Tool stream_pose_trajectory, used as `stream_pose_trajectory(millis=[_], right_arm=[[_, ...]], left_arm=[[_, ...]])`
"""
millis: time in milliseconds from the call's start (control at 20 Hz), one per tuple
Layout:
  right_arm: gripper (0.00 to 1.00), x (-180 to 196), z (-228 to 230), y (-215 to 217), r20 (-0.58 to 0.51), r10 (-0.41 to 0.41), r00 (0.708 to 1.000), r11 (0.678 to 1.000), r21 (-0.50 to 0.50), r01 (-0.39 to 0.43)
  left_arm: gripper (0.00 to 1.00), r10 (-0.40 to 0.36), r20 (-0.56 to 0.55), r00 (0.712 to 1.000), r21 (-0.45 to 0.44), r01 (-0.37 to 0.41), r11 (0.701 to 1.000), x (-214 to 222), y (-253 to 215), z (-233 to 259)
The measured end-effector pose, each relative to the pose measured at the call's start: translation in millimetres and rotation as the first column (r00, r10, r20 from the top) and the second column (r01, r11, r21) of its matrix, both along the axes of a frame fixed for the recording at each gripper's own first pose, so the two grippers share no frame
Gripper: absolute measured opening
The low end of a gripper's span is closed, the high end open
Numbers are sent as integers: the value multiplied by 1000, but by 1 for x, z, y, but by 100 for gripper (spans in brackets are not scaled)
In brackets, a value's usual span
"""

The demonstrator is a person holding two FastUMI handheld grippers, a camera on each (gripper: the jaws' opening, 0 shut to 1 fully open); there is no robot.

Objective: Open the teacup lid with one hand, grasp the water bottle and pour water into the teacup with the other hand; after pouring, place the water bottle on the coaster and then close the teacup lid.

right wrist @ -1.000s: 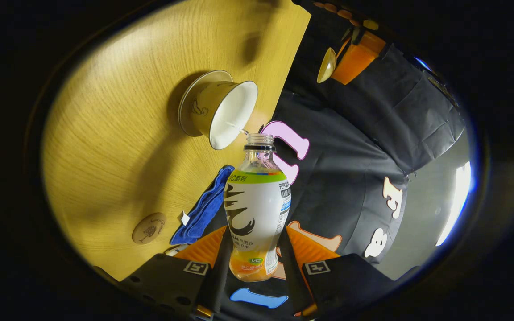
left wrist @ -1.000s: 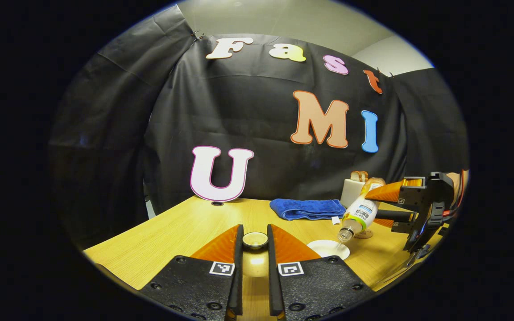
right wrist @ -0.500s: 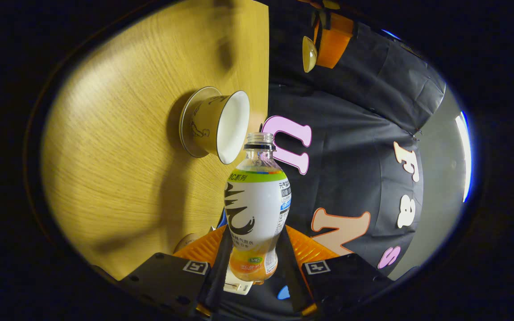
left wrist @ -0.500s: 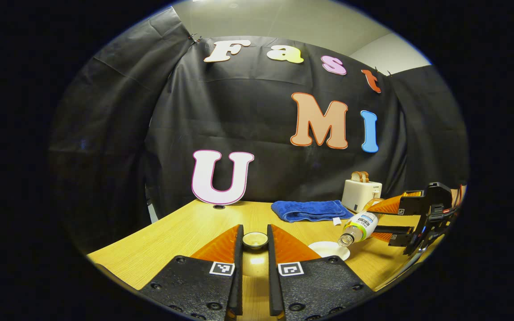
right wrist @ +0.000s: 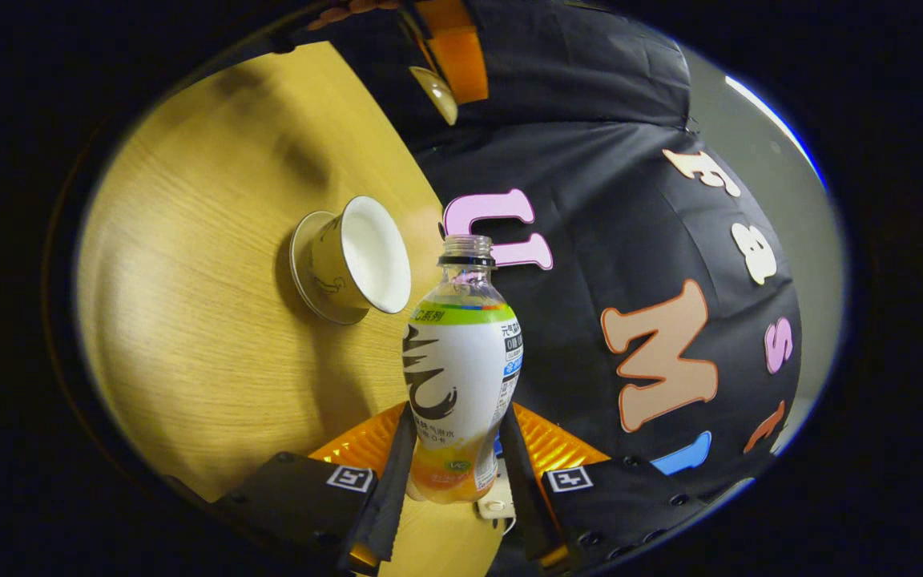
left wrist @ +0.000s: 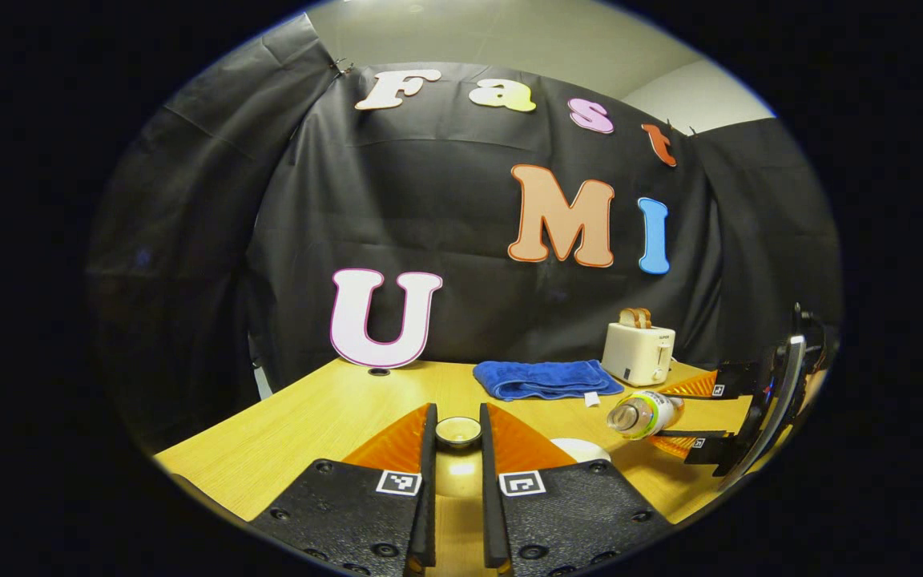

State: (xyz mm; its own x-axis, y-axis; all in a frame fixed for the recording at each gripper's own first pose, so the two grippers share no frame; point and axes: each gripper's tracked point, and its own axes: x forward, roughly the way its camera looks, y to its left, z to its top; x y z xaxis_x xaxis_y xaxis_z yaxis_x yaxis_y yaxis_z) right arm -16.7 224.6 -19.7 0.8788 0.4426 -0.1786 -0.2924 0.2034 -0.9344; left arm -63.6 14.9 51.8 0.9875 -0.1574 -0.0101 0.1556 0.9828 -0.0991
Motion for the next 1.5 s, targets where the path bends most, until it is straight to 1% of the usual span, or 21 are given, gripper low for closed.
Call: stream_pose_trajectory(millis=[100, 200, 250, 300, 450, 500, 700, 750, 800, 900, 1050, 1100, 1150, 1250, 1400, 1450, 1500], right_arm=[[64, 1, 1, -6, -64, -20, 998, 994, 102, 27], [65, 5, 3, -12, -128, -38, 991, 976, 209, 64], [63, 7, 6, -16, -154, -46, 987, 962, 260, 86], [62, 9, 9, -18, -175, -51, 983, 946, 307, 104], [65, 17, 21, -30, -206, -61, 977, 897, 419, 145], [63, 20, 24, -33, -220, -64, 973, 879, 449, 160], [65, 29, 33, -44, -291, -60, 955, 786, 575, 225], [64, 31, 32, -46, -305, -58, 951, 764, 599, 239], [65, 33, 34, -49, -312, -62, 948, 748, 614, 251], [64, 34, 35, -57, -320, -69, 945, 724, 636, 268], [63, 30, 36, -64, -351, -58, 935, 672, 679, 297], [65, 29, 37, -62, -357, -56, 932, 655, 692, 305], [63, 28, 36, -63, -360, -56, 931, 643, 701, 309], [63, 26, 38, -66, -358, -61, 932, 629, 711, 314], [63, 18, 41, -81, -352, -64, 934, 619, 720, 314], [63, 18, 44, -82, -349, -65, 935, 616, 723, 312], [64, 17, 46, -81, -346, -63, 936, 613, 727, 310]], left_arm=[[20, -13, -2, 1000, 3, 13, 1000, 2, -7, 1], [20, -27, -6, 1000, 6, 27, 1000, 5, -16, 1], [20, -36, -7, 999, 8, 36, 999, 6, -19, 1], [20, -46, -13, 999, 9, 46, 999, 7, -25, 0], [20, -82, -28, 996, 9, 82, 997, 12, -41, -4], [20, -90, -36, 995, 8, 90, 996, 14, -46, -7], [20, -136, -62, 989, -7, 136, 991, 22, -69, -11], [20, -145, -65, 987, -4, 145, 989, 24, -74, -11], [20, -155, -66, 986, 2, 155, 988, 25, -80, -11], [20, -177, -75, 981, 12, 178, 984, 30, -90, -15], [19, -200, -96, 975, 33, 204, 978, 36, -106, -22], [20, -209, -104, 972, 39, 214, 976, 37, -111, -25], [20, -215, -111, 970, 43, 221, 974, 38, -115, -28], [21, -222, -127, 967, 57, 230, 971, 40, -121, -36], [21, -222, -157, 962, 77, 236, 969, 43, -126, -48], [21, -222, -167, 961, 82, 238, 968, 43, -127, -54], [21, -223, -173, 959, 85, 240, 967, 44, -128, -58]])
